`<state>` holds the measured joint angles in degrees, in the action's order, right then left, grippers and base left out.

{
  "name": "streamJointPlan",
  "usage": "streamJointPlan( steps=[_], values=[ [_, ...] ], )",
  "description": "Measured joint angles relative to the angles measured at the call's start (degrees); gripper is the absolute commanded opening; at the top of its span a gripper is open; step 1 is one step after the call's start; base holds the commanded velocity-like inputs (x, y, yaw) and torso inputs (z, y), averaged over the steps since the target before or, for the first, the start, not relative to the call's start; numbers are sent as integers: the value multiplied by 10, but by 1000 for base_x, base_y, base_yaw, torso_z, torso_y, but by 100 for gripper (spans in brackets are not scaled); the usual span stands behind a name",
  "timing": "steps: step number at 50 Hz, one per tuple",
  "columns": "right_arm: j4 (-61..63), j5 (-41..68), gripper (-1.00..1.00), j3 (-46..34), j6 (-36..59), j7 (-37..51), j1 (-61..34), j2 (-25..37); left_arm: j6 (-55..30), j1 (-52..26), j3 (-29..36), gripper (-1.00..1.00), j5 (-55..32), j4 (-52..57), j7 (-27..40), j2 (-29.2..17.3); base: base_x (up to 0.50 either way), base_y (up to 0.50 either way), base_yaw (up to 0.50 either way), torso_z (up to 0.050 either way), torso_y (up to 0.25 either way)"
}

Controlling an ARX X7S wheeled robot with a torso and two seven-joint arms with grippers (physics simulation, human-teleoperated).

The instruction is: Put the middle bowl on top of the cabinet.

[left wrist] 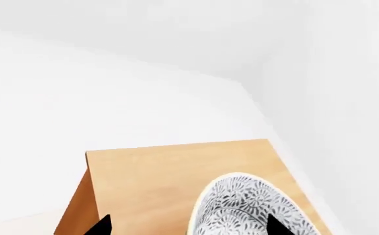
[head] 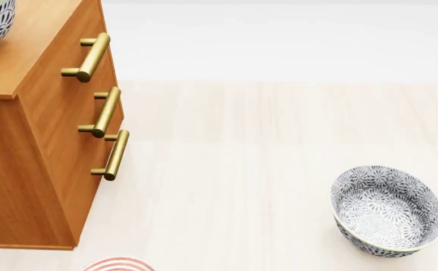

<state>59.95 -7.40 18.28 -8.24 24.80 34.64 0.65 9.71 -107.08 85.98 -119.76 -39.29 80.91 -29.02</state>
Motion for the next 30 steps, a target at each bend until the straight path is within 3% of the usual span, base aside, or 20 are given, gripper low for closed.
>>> streamJointPlan(
  steps=[12,30],
  values=[
    [0,-3,100,-2,-1,0,-2,-1,54,-32,20,100,75,166,57,-71,0,0,0,0,0],
    [0,-4,100,-2,-8,1,5,-2,102,-42,70,100,200,370,77,-142,0,0,0,0,0]
  ],
)
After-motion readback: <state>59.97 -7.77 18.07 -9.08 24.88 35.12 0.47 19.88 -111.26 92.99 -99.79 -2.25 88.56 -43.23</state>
